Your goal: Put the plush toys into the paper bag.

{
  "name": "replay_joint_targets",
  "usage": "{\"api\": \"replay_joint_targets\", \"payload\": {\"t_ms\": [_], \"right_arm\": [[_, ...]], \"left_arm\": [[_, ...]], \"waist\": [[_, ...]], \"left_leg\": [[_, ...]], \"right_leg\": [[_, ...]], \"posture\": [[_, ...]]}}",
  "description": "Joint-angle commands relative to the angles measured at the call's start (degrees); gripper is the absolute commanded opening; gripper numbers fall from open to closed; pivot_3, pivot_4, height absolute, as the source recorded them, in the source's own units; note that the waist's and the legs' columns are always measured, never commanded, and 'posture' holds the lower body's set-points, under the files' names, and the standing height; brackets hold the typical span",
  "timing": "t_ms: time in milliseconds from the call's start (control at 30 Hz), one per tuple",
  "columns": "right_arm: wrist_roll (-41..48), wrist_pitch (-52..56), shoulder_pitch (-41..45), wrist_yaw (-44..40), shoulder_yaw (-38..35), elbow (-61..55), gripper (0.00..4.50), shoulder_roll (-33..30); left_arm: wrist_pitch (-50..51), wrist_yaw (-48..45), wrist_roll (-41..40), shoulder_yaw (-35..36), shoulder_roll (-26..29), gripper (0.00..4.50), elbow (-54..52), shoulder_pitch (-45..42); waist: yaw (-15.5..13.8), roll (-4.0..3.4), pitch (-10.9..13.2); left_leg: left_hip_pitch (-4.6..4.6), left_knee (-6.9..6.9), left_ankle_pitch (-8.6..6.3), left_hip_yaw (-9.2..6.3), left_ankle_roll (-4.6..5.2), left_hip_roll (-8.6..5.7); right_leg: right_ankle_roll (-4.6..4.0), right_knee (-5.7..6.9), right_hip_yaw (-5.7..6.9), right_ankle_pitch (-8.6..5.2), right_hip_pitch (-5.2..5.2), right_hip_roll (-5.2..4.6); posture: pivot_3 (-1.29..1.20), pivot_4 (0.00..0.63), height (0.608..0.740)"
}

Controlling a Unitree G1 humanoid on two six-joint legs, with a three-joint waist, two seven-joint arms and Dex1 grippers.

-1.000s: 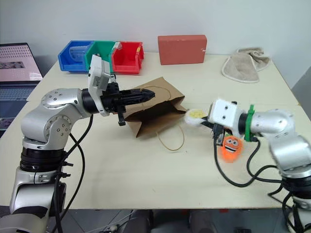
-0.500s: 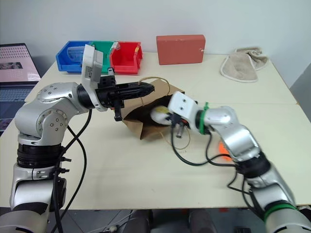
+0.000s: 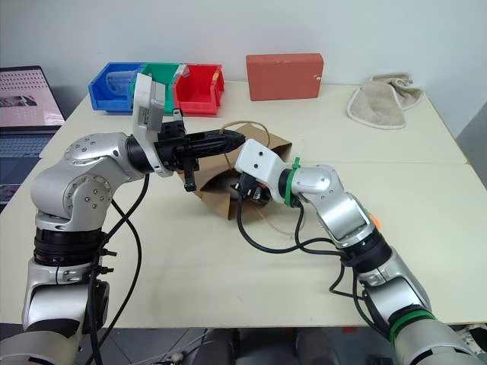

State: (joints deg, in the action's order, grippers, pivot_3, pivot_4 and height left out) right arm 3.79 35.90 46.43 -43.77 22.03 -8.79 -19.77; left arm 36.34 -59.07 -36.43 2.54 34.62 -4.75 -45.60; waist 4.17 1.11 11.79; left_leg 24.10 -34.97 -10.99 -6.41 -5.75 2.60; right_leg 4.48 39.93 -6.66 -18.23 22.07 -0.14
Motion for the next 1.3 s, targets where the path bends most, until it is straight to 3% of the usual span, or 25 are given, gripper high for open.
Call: {"api": "replay_joint_targets", "payload": {"t_ms": [33,100,167,333,433,633,767,967,1100,1300], "right_arm": [[1.9,2.8,0.6,-0.4,-2.7,-5.4,3.69,-0.7],[3.3,4.8,0.6,-1.5,-4.2,-8.5,4.30,-2.2],[6.5,7.6,-0.1,-4.1,-7.5,-13.2,4.30,-6.1],[14.8,10.4,-11.7,-18.0,-17.6,-25.8,4.30,-28.6],[16.6,10.9,-16.2,-17.9,-20.6,-27.4,4.30,-33.7],[9.0,4.4,-39.6,-19.6,-29.2,-27.0,4.30,-48.2],[1.0,-4.3,-48.1,-16.5,-28.8,-20.6,4.30,-52.1],[-1.7,-8.1,-45.0,-12.3,-25.9,-15.9,4.30,-48.3],[-2.2,-8.9,-43.2,-10.8,-24.6,-15.0,3.38,-45.7],[-3.9,-10.3,-41.2,-8.5,-22.9,-13.7,1.14,-42.5]], "left_arm": [[-2.0,0.3,0.5,0.6,-0.5,0.00,-0.2,-0.7],[-2.6,0.2,1.1,0.1,-0.7,0.00,0.0,-0.5],[-3.0,0.3,1.4,-0.2,-1.1,0.00,-0.3,-0.2],[-2.9,0.9,1.3,0.0,-2.0,0.00,-0.3,-0.3],[-3.1,0.8,1.6,-0.1,-1.9,0.00,-0.2,-0.1],[-2.7,0.4,1.2,0.1,-1.2,0.00,-0.9,0.8],[-2.6,0.3,1.1,0.1,-0.8,0.00,-1.3,1.1],[-2.4,0.3,1.2,0.1,-0.4,0.00,-1.5,1.1],[-2.2,0.6,1.1,0.2,-0.2,0.00,-2.0,1.4],[-1.9,0.8,0.9,0.3,0.0,0.00,-2.1,1.4]], "waist": [[0.1,0.00,0.0],[0.1,0.00,0.0],[0.1,0.00,0.0],[-2.2,-0.02,0.0],[-1.9,-0.02,0.0],[-1.6,-0.02,0.0],[-1.4,-0.01,0.0],[-0.7,0.01,0.0],[-0.9,0.01,0.0],[-0.9,0.01,0.0]], "left_leg": [[0.00,0.00,0.00,0.00,0.00,0.00],[-0.01,0.00,0.00,0.01,0.00,0.00],[0.00,-0.01,0.00,0.00,0.00,0.00],[0.22,-0.02,-0.01,-0.09,0.01,-0.07],[0.24,-0.01,-0.02,-0.09,0.03,-0.04],[0.17,-0.03,-0.02,0.00,0.03,-0.04],[0.16,-0.13,-0.02,0.12,0.03,-0.04],[-0.20,-0.15,-0.01,0.26,0.03,-0.01],[-0.21,-0.16,-0.01,0.24,0.03,-0.03],[-0.20,-0.14,-0.01,0.20,0.03,-0.03]], "right_leg": [[0.00,0.00,0.00,0.00,0.00,0.00],[0.00,0.01,-0.01,0.00,0.00,0.00],[0.00,0.01,-0.01,0.00,0.00,0.00],[0.01,-0.33,0.13,0.00,-0.02,-0.07],[0.01,-0.41,0.14,0.00,-0.05,-0.06],[0.02,-0.43,0.04,-0.01,-0.09,-0.04],[0.04,-0.48,-0.07,0.00,-0.10,-0.06],[0.07,-0.46,-0.23,0.01,-0.36,-0.02],[0.08,-0.48,-0.24,0.01,-0.42,-0.02],[0.08,-0.48,-0.20,0.01,-0.42,-0.02]], "posture": [[0.00,0.150,0.740],[0.00,0.150,0.740],[0.00,0.150,0.740],[0.00,0.150,0.740],[0.00,0.150,0.740],[0.00,0.150,0.740],[0.00,0.150,0.740],[0.00,0.150,0.740],[0.00,0.150,0.740],[0.00,0.150,0.740]]}}
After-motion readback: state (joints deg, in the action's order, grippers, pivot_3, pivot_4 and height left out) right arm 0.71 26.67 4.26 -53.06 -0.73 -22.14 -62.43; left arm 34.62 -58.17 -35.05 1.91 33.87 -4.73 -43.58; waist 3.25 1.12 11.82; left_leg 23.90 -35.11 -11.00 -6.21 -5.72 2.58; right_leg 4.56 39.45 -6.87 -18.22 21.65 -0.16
